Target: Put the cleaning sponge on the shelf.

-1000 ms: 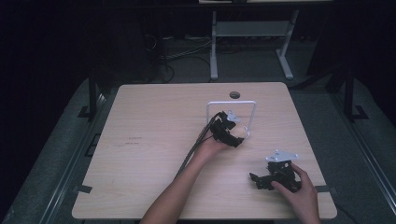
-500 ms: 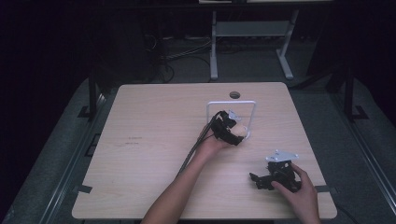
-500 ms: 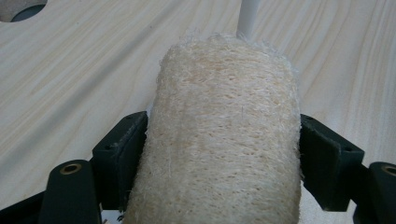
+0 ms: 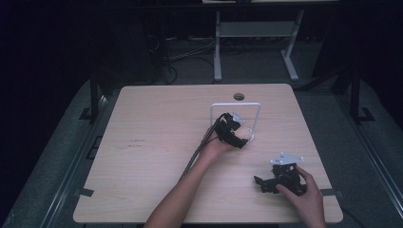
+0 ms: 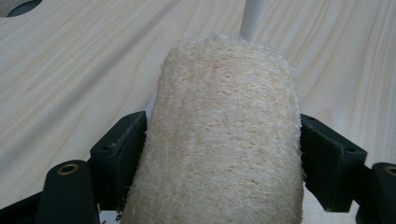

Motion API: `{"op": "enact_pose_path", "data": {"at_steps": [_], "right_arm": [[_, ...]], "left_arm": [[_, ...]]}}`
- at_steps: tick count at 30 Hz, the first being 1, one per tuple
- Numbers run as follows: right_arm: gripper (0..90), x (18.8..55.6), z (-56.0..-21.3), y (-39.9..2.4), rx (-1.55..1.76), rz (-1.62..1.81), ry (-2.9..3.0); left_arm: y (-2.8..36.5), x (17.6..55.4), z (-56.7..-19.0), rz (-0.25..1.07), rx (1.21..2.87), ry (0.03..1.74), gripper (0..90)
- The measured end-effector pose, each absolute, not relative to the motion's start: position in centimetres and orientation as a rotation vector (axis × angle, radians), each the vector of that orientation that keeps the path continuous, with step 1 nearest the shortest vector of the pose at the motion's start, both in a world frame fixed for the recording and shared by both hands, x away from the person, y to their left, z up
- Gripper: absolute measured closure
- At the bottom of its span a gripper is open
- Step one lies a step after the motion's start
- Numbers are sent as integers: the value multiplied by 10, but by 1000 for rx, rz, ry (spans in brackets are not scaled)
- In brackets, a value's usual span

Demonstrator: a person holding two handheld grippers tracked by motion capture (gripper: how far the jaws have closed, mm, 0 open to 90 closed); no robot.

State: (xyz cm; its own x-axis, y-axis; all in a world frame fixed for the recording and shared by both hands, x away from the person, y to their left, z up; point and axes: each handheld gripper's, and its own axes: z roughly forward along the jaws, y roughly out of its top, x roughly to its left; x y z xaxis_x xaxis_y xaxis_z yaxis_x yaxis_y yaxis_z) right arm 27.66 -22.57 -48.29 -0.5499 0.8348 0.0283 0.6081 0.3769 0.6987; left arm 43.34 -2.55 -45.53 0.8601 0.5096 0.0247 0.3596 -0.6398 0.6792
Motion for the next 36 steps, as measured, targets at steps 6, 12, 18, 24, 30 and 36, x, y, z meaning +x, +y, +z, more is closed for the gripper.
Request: {"op": "enact_pose_path", "data": {"at_steps": [6, 12, 18, 24, 30, 36], "right_arm": [[0, 277, -483, -226, 1263, 963, 2312], [0, 277, -483, -226, 1263, 966, 2312], [0, 277, -483, -226, 1262, 965, 2312], [0, 277, -483, -226, 1263, 965, 2312], [0, 277, -483, -226, 1263, 963, 2312], [0, 277, -483, -225, 1263, 969, 2313]], "left_arm": [[-26, 433, -453, 292, 2320, 627, 186], [-23, 431, -448, 309, 2298, 632, 185], [-21, 428, -443, 325, 2284, 636, 188], [-19, 423, -440, 342, 2266, 636, 194], [-16, 419, -434, 364, 2245, 628, 221], [-11, 414, -429, 380, 2233, 619, 247]]}}
